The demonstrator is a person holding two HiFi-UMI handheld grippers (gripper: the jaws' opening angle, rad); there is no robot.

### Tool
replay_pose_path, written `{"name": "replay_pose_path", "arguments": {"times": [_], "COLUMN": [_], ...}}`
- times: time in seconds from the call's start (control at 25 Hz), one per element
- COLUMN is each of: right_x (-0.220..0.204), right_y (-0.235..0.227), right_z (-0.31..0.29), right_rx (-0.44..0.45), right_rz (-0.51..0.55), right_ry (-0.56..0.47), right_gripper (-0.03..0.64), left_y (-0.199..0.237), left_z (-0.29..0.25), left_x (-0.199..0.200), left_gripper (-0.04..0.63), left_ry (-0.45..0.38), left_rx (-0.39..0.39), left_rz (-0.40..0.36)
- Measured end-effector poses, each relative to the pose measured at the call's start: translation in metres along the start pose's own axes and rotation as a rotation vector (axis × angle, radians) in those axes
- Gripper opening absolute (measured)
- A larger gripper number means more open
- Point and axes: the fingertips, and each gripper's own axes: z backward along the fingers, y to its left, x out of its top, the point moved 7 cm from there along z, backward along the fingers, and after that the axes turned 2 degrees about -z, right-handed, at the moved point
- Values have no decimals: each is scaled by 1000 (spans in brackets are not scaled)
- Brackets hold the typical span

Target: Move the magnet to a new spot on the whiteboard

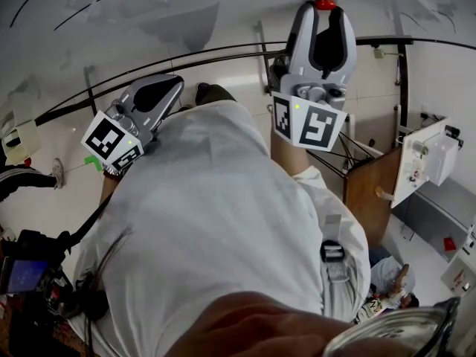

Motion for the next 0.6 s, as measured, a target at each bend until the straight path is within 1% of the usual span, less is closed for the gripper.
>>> {"name": "replay_pose_path", "arguments": {"times": [0.16, 0.32, 0.4, 0.6], "right_x": [-6, -6, -5, 0], "right_y": [-1, 0, 1, 10], "right_z": [-1, -2, -2, -3], "right_rx": [-1, -10, -20, -63], "right_rz": [-15, 5, 32, 142], "right_ry": [-42, -31, -16, 25], "right_gripper": [120, 121, 121, 121], "left_y": [1, 5, 6, 5], "left_z": [-4, -2, -3, -5], "left_x": [2, 2, 3, 4], "left_gripper": [0, 0, 0, 0], "left_ry": [11, 23, 23, 21], "left_rx": [4, 18, 24, 19], "left_rz": [8, 5, 8, 12]}}
